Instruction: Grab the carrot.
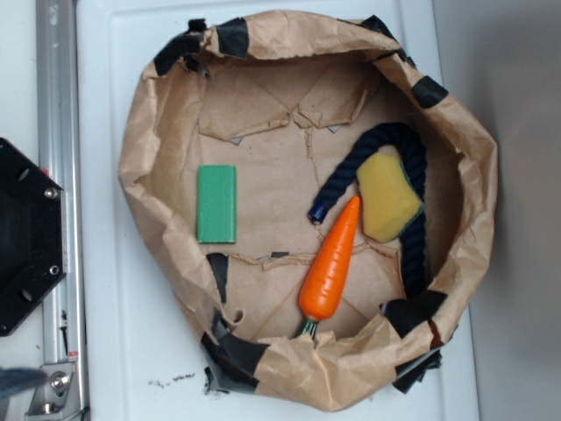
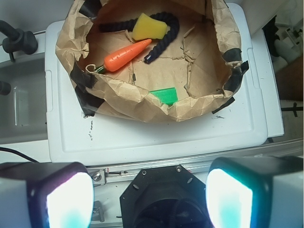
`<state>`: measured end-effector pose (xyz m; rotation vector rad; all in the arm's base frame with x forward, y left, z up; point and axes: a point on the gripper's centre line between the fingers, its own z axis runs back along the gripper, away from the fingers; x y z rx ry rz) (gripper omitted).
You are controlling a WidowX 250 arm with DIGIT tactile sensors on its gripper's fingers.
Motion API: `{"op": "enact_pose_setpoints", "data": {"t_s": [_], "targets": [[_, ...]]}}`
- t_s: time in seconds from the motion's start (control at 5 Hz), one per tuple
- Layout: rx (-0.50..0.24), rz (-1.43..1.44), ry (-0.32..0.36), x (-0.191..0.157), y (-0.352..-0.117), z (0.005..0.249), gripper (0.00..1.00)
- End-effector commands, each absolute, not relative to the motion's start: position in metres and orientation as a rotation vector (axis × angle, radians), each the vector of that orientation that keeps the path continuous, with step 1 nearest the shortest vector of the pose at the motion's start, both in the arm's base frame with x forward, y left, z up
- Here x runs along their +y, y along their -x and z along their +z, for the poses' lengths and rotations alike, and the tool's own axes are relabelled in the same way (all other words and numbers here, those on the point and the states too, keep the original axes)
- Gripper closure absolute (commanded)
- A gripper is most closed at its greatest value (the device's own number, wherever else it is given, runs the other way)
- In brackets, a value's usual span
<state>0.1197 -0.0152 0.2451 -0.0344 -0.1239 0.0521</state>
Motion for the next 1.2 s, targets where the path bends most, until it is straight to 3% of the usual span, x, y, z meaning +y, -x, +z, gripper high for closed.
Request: {"op": "enact_pose_setpoints", "data": {"t_s": [0.0,0.4,0.6,0.8,1.0], "targets": [[-0.124,0.052,0.034,-0.015,-0.120,0.245,0.00],[-0.224,0.348,0.070,-0.004,-0.191,0.192,0.00],[-0.221,0.532,0.057,0.001,-0.221,0.171,0.00],[-0.169,0.605,0.039,-0.001,-0.252,0.141,0.00],[-0.122,0.608,0.042,-0.010,-0.269,0.115,0.00]]}}
